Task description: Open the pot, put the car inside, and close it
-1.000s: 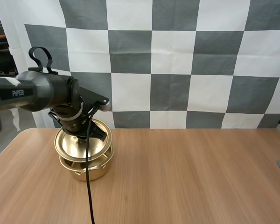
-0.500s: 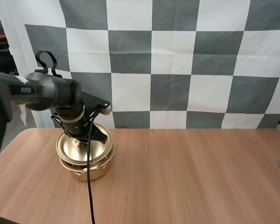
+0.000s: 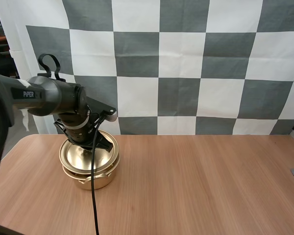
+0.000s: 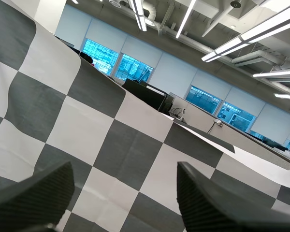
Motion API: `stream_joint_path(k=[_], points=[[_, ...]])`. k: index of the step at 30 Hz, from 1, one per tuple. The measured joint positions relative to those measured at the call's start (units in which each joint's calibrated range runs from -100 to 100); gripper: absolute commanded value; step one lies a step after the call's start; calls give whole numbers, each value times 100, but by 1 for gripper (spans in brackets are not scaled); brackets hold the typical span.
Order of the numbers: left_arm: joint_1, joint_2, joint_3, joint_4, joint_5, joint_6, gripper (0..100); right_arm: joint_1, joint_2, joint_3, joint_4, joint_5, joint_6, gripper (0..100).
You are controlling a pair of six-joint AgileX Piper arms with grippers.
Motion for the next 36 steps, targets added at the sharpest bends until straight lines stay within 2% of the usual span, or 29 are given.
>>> stream_joint_path(k=[31,33,36], points=[[0,415,0,-83,123,74,0,0,0,0,47,0,0,100],[0,415,0,-83,123,48,4,0,0,0,47,0,0,100],[0,415,0,-83,123,48,16,0,0,0,47,0,0,100]])
